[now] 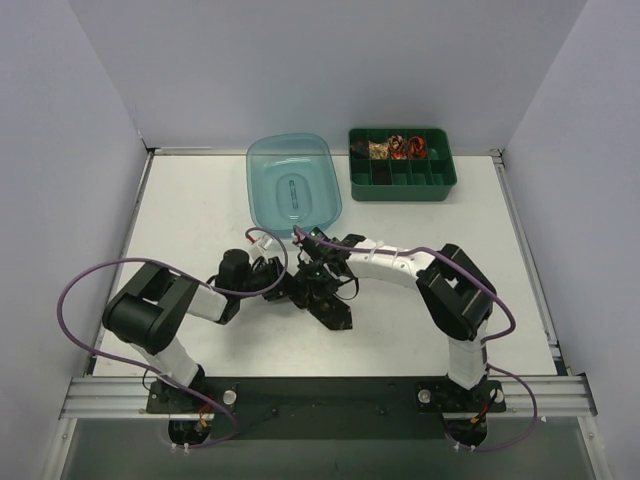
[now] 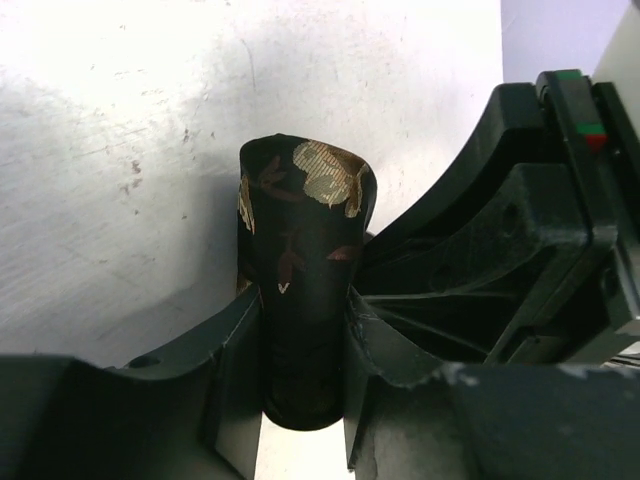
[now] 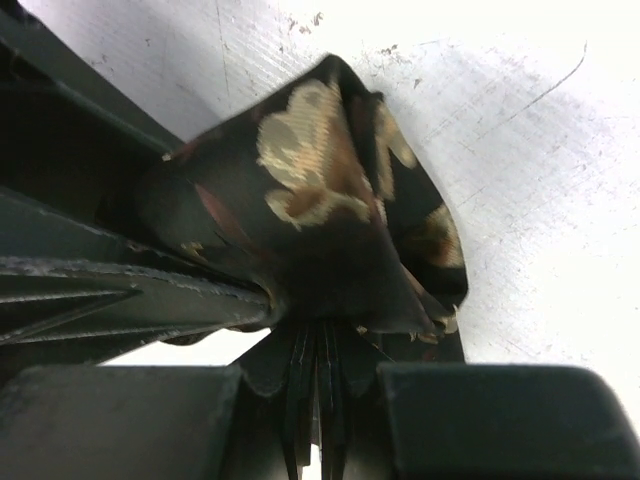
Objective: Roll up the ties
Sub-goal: Roll the tie at the center of the board.
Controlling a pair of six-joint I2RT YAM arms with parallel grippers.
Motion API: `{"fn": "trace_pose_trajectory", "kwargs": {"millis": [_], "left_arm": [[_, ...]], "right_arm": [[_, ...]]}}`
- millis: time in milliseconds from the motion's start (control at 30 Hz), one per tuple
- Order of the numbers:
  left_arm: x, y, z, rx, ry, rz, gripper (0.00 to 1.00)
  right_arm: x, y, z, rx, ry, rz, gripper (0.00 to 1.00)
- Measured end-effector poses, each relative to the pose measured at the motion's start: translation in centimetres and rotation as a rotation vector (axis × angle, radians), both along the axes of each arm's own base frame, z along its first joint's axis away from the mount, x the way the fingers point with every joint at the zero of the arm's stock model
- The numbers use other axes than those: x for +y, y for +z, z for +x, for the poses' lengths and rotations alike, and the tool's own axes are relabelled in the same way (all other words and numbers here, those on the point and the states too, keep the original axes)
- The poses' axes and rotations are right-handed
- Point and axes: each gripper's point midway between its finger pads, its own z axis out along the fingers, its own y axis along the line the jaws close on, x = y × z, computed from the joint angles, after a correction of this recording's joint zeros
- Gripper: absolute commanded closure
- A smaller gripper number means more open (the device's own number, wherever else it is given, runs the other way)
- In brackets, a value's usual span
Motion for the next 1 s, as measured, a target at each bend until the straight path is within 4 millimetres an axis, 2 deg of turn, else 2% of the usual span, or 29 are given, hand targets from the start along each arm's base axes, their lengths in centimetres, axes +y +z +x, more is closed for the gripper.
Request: {"fn": "trace_pose_trajectory", "kwargs": {"millis": [100, 133, 267, 500, 633, 833, 1000], "left_arm": [[-0.2, 0.2, 0.2, -0.010, 0.006, -0.013, 0.74], [-0.2, 0.2, 0.3, -0.011, 0.011, -0.013, 0.82], [0.0, 0.1, 0.6, -0.016, 0.030, 0.004, 1.00], [1.2, 0.7, 1.1, -0.065, 0.067, 0.133, 1.00], [2.8, 1.2, 1.8, -0.102, 0.111, 0.258, 1.00], [6.1, 1.0, 2.8, -0.125, 0.186, 0.483, 1.00], [8.0, 0.4, 2.7, -0.130, 0.225, 0.668, 1.00]], "right_arm": [[0.1, 0.0, 0.2, 0.003, 0.000, -0.007, 1.00], [0.1, 0.0, 0.2, 0.002, -0.001, -0.009, 1.00], [0.3, 0.0, 0.5, 0.000, -0.001, -0.014, 1.00], [0.7, 0.5, 1.4, -0.023, -0.010, 0.013, 1.00], [0.5, 1.7, 2.5, -0.047, -0.034, 0.047, 1.00], [-1.5, 5.9, 5.5, -0.121, -0.116, 0.132, 1.00], [-3.5, 7.2, 6.9, -0.146, -0.174, 0.152, 1.00]]}}
